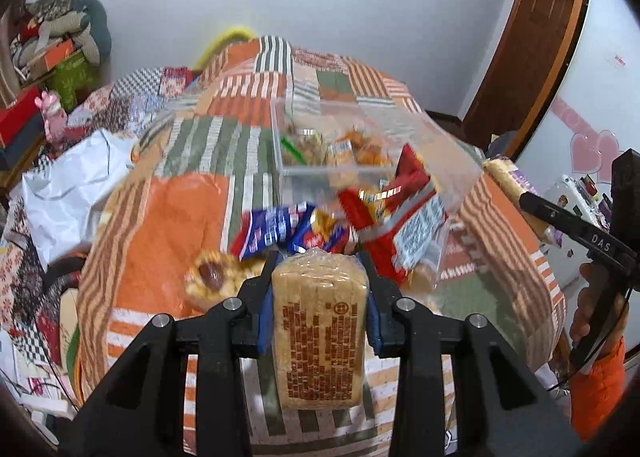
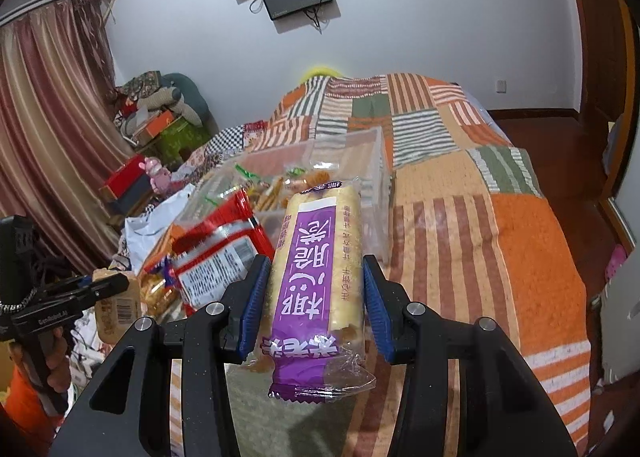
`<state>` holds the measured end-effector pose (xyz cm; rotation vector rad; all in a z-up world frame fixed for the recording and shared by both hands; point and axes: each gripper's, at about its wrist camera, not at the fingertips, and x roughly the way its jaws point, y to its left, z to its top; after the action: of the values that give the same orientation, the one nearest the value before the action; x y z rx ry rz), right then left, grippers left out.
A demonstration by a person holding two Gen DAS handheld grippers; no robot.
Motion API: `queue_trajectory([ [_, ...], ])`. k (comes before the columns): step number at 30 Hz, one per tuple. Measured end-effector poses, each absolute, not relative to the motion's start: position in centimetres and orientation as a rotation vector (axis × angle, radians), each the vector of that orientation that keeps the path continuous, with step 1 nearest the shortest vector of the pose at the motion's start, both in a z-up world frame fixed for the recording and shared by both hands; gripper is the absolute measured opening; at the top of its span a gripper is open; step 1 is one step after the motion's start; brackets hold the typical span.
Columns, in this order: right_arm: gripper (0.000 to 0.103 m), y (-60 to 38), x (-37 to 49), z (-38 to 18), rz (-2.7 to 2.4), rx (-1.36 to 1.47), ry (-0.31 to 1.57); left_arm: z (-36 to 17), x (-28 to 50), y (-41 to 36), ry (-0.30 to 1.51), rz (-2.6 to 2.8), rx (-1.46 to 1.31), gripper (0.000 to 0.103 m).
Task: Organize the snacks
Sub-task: 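Carry both packs over the clear box and open both tools to drop them in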
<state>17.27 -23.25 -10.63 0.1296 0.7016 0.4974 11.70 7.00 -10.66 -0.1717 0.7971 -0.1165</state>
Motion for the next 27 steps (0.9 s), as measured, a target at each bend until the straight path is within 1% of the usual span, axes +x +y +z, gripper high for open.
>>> queue_trajectory([
  [17,0.042,-21.0,20.3,-8.3,0.545,0.109,0.629,-5.6,17.7,6.9,0.687,-0.105,-0.135,0.036],
  [27,0.042,-19.2,23.4,-8.7,0.562,0.109,0.620,-5.4,22.5,5.8,0.647,-0.104,-0.114,0.036],
])
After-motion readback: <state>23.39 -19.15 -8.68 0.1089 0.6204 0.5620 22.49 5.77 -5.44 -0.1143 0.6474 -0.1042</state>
